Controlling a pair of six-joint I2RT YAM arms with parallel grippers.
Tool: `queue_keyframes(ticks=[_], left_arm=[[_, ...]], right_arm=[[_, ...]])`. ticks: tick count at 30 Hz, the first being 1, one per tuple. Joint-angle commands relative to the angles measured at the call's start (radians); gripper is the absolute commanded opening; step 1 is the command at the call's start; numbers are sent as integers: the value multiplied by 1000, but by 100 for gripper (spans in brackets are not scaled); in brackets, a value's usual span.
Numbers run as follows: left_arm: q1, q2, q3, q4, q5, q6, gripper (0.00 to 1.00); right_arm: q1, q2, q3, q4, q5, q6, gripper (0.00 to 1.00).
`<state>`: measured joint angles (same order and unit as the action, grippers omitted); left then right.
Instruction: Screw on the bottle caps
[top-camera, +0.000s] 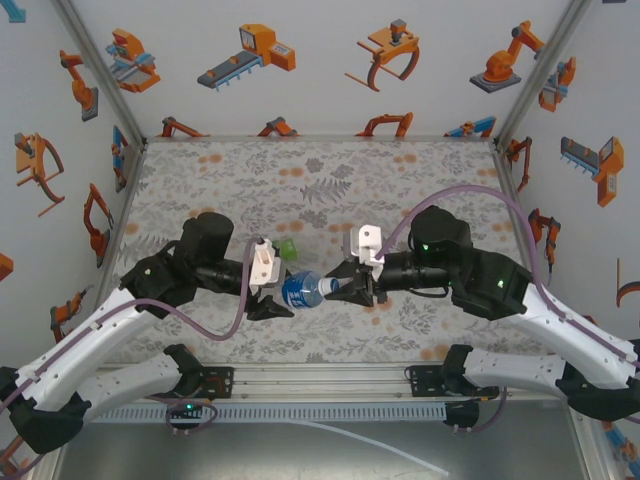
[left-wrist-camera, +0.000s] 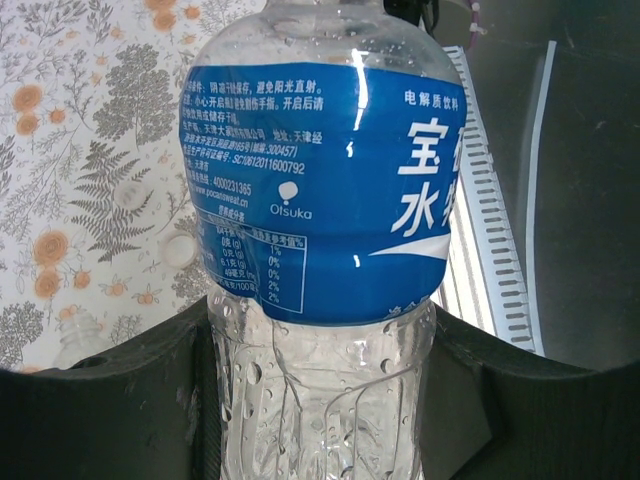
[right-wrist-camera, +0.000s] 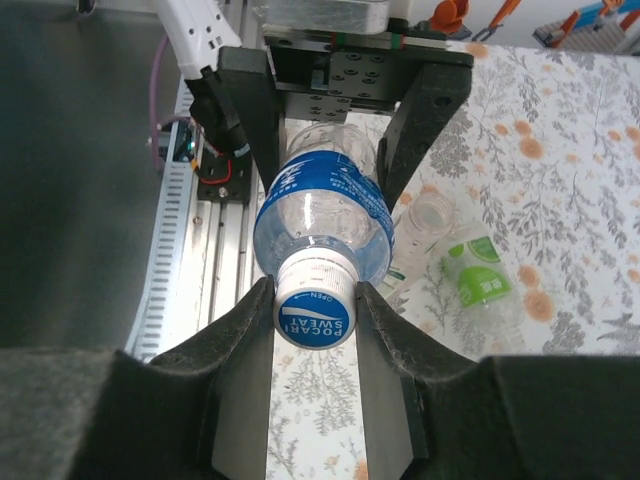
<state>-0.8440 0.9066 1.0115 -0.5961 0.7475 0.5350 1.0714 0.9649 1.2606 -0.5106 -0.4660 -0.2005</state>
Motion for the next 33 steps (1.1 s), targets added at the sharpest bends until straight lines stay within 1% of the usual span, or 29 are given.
queue_keyframes(ticks=[1, 3, 4, 6, 10, 12, 13, 15, 17, 19, 21, 23, 24, 26, 29, 31, 33], left_arm=[[-4, -1, 10, 7, -16, 13, 0], [-4, -6, 2, 27, -44, 17, 0], [-4, -9, -3, 41, -54, 16, 0], [-4, -12, -15, 72, -75, 16, 0], [-4, -1, -19, 105, -114, 22, 0], [-4, 6, -20, 116, -133, 29, 0], [-4, 7, -19, 120, -141, 31, 0], [-4, 9, -19, 129, -149, 33, 0], [-4, 12, -18, 134, -148, 34, 0], [-4, 16, -14, 140, -144, 29, 0], [-4, 18, -12, 151, -133, 14, 0], [-6, 20, -12, 169, -120, -4, 0], [-6, 19, -12, 180, -112, -17, 0], [-6, 18, -13, 205, -88, -46, 0], [-6, 19, -13, 248, -29, -93, 0], [-6, 24, -13, 287, 25, -129, 0], [-6, 27, -17, 349, 95, -174, 0]], right_arm=[[6, -10, -33, 80, 102, 270, 0], [6, -11, -59, 117, 227, 517, 0], [6, -12, -69, 123, 272, 618, 0], [6, -9, -80, 117, 361, 873, 0], [6, -7, -106, 132, 415, 1279, 0], [5, -2, -102, 47, 456, 1504, 0], [5, 0, -97, 19, 464, 1550, 0], [5, 1, -60, -47, 504, 1577, 0], [4, 1, -27, -75, 549, 1556, 0], [4, 9, 2, -74, 570, 1488, 0], [4, 14, 14, -16, 566, 1370, 2], [4, 13, 22, 33, 553, 1239, 38], [5, 11, 30, 60, 541, 1154, 47], [4, 0, 46, 98, 511, 993, 51], [4, -37, 32, 204, 440, 757, 50], [5, -77, -10, 301, 363, 610, 50], [4, -108, -24, 350, 272, 458, 54]])
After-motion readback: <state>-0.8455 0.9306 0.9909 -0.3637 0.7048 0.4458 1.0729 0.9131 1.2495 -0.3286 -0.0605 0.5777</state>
